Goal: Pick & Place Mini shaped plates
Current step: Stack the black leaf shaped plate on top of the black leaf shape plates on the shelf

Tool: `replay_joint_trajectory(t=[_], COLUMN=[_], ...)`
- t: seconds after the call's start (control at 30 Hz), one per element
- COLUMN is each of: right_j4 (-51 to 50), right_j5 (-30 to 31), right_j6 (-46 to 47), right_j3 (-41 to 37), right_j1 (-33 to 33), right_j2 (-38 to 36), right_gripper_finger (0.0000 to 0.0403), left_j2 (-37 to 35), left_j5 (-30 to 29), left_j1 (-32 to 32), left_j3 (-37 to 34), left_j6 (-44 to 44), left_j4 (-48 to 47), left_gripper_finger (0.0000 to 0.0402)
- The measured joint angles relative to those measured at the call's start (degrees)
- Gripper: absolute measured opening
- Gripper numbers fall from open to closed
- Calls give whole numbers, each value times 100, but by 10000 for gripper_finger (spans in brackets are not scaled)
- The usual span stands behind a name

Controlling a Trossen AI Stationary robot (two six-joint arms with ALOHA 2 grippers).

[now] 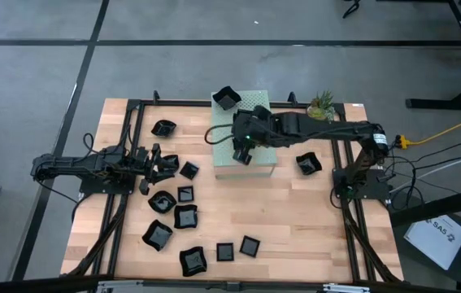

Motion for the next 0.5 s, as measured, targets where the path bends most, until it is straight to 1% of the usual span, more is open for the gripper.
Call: replay_joint_trajectory(t=[0.07,0.23,0.37,0.5], right_j4=[2,-95,-302,-543], right_j5=[-33,-181,-322,-306], right_j6=[-577,-2937,-4261,-5758], right_j3=[0,-6,-6,-9], right_j1=[-55,-173,-343,-453], right_j2=[0,-26,-68,-93], right_gripper_finger=[4,4,4,4], left_j2=[0,0,1,-1], left_j5=[-2,-2,-2,-1], left_j1=[0,-1,-1,0], left_j3=[-1,-2,-2,-2], left_j6=[0,0,0,0], left_j4=[0,0,0,0], left_gripper_finger=[152,152,152,152])
